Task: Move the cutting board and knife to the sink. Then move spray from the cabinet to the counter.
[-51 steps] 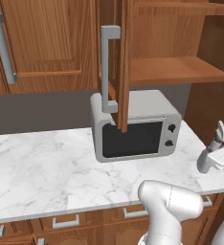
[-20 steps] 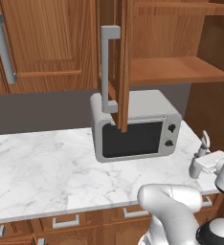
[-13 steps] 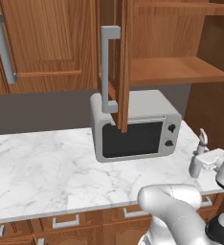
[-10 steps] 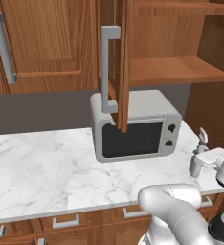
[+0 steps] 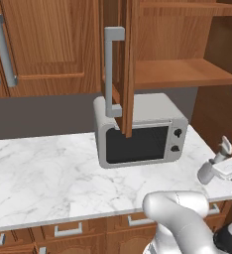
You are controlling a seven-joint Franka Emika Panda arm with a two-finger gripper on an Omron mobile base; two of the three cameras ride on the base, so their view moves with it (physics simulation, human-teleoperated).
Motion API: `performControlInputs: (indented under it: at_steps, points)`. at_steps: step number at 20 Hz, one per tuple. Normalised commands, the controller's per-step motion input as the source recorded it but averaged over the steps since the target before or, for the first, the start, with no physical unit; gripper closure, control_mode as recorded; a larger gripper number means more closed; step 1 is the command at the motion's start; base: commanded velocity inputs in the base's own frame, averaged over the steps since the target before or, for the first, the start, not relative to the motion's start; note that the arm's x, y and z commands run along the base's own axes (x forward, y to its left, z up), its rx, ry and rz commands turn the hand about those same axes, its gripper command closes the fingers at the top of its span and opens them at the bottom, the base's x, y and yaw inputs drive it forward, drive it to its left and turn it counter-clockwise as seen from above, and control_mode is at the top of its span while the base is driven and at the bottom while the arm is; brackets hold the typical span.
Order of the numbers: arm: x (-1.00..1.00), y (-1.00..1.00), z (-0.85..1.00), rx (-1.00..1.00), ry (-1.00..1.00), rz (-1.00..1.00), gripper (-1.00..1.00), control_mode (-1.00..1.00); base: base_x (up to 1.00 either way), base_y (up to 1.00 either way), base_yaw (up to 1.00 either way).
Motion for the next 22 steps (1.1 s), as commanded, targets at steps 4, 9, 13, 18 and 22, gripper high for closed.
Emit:
performControlInputs:
  at_steps: [4, 9, 13, 18, 22]
  points:
    - [-0.34, 0.01, 0.0, 0.0, -0.03, 0.0, -1.0, -1.0, 0.0, 0.0, 0.0]
    - [-0.15, 0.21, 0.0, 0.0, 0.0, 0.0, -1.0, -1.0, 0.0, 0.0, 0.0]
    - [0.0, 0.49, 0.01, 0.0, 0.0, -0.01, -1.0, -1.0, 0.0, 0.0, 0.0]
    - [0.09, 0.37, 0.05, 0.0, 0.0, -0.01, -1.0, -1.0, 0.0, 0.0, 0.0]
    - [0.08, 0.03, 0.15, 0.0, 0.0, -0.01, -1.0, -1.0, 0.0, 0.0, 0.0]
